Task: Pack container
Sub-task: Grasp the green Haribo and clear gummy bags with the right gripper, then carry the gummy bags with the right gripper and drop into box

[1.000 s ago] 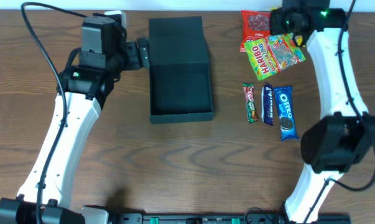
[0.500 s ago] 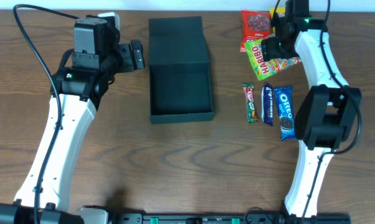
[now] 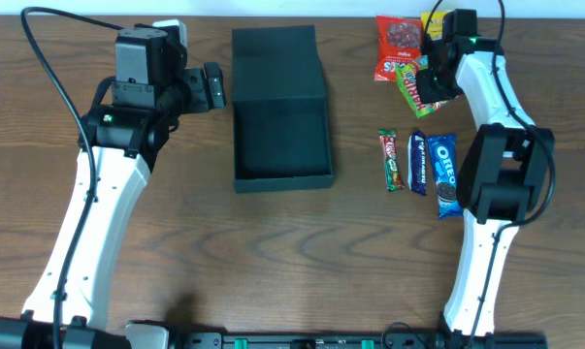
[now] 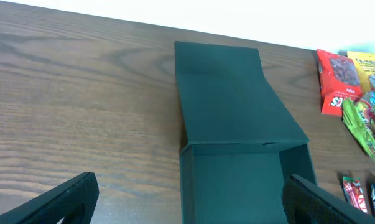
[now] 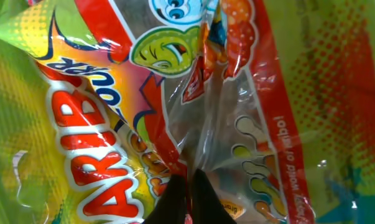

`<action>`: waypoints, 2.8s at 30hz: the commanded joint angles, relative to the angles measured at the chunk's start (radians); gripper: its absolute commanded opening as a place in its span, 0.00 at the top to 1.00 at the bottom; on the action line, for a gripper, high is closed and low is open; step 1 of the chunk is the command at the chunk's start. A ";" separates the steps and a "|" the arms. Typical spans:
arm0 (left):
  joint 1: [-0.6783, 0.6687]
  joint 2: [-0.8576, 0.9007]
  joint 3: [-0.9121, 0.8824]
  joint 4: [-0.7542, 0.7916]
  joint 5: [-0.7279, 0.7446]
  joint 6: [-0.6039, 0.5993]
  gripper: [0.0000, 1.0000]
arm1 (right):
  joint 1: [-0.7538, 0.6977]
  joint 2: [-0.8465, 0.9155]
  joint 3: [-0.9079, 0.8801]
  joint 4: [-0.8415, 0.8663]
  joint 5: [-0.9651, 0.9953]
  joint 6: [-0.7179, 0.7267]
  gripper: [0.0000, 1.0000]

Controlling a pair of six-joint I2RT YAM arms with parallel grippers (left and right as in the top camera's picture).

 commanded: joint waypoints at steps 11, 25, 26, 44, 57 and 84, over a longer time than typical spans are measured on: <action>0.002 -0.021 -0.002 0.000 0.003 0.014 0.05 | -0.004 -0.066 -0.016 -0.076 0.002 0.058 0.99; 0.003 -0.021 -0.002 0.001 -0.005 0.022 0.05 | 0.111 -0.369 -0.016 -0.114 -0.119 0.015 0.99; 0.003 -0.021 -0.002 0.001 -0.005 0.022 0.05 | 0.123 -0.370 -0.016 -0.119 -0.118 0.016 0.99; 0.003 -0.021 -0.002 -0.011 -0.004 0.022 0.05 | 0.040 -0.086 -0.021 -0.172 0.005 0.137 0.21; 0.003 -0.021 -0.002 -0.011 -0.004 0.026 0.05 | 0.029 0.102 -0.021 -0.174 -0.040 0.137 0.44; 0.003 -0.021 0.013 0.023 -0.005 0.056 0.05 | 0.050 -0.135 0.148 -0.277 -0.040 0.208 0.99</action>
